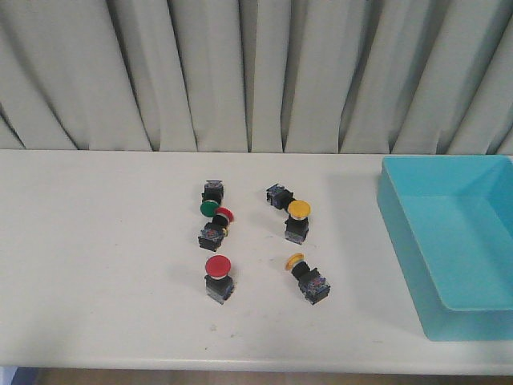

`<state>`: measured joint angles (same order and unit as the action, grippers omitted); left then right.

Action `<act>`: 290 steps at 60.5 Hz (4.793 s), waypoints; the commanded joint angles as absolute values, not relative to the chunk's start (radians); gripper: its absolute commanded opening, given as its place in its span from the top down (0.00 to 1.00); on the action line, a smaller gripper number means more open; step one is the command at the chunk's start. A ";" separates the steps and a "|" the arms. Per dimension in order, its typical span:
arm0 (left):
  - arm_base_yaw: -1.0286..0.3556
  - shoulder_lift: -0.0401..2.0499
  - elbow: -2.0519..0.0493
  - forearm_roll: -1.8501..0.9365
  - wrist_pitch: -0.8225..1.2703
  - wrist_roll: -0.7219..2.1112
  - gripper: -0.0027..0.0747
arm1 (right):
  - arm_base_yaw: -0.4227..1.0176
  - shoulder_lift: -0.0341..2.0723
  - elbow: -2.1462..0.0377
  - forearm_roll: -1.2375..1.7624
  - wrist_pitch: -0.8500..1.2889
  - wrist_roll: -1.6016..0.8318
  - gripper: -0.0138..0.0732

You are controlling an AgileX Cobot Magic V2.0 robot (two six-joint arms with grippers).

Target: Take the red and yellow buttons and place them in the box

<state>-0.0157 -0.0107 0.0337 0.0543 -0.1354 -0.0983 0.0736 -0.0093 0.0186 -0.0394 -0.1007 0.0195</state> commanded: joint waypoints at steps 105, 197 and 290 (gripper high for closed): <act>-0.457 1.645 -1.308 -0.225 0.416 0.063 0.21 | 0.074 1.089 -1.009 -0.041 0.451 -0.047 0.11; -0.518 1.955 -1.308 -0.223 0.464 0.087 0.43 | 0.075 1.118 -1.009 0.021 0.491 -0.048 0.16; -0.518 1.758 -1.541 -1.137 0.829 0.584 0.98 | 0.542 1.125 -0.599 0.112 -0.121 -0.472 0.16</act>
